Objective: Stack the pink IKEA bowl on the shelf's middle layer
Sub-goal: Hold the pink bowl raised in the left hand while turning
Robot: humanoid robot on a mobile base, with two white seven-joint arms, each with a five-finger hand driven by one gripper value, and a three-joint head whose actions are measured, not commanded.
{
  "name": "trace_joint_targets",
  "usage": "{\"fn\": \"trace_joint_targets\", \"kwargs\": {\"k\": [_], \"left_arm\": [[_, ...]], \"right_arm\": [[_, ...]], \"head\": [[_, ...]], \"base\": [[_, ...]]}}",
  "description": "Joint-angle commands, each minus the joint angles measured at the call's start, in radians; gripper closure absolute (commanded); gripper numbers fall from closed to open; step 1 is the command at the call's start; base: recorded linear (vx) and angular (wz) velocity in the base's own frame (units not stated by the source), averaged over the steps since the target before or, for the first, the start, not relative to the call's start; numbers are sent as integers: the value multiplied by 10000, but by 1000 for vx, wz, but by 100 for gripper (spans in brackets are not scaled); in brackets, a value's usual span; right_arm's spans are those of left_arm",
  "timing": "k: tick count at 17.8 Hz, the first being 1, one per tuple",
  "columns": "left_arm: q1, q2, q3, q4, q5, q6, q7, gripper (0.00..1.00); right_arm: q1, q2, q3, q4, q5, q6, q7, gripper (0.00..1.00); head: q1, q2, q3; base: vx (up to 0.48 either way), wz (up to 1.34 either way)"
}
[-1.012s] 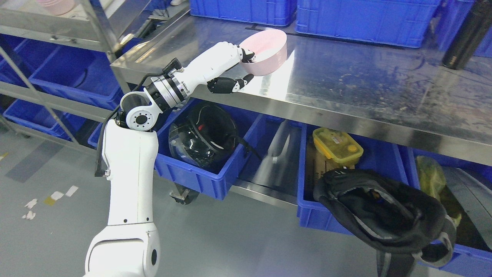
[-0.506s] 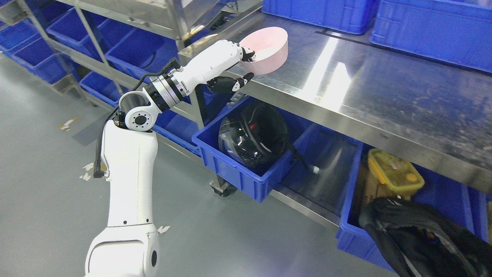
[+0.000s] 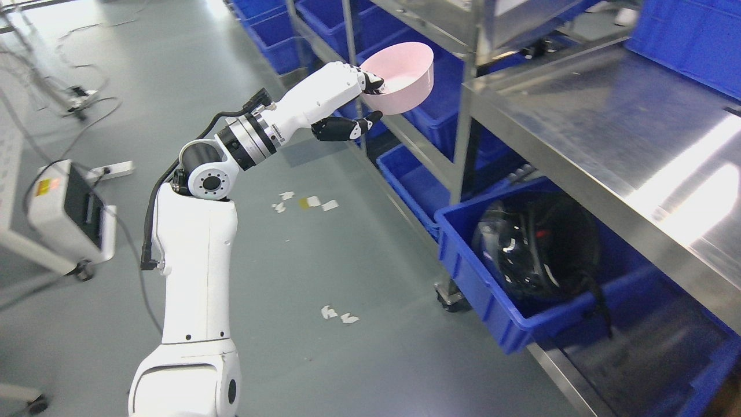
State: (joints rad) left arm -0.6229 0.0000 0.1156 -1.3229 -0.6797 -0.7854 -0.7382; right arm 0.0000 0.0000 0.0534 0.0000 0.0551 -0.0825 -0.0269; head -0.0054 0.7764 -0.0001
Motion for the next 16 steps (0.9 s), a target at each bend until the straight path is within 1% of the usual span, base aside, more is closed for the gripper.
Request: {"fn": "trace_joint_targets", "kwargs": {"k": [1,7,16], "left_arm": [[32,175,-5,-56,1,0,3,98],[78,175,10,-56,17,0,3,97],[32,175,-159,-56,1,0,3,97]], "right_arm": [[230,-175,3,-175,1,-3,8,0],[230,-175,3,-175,1,-3,8,0],[230,-175,3,-175,1,-3,8,0]], "head": [[0,0,0],[0,1,0],[0,1,0]], "base": [[135,1061],[150,1012],[156,736]]}}
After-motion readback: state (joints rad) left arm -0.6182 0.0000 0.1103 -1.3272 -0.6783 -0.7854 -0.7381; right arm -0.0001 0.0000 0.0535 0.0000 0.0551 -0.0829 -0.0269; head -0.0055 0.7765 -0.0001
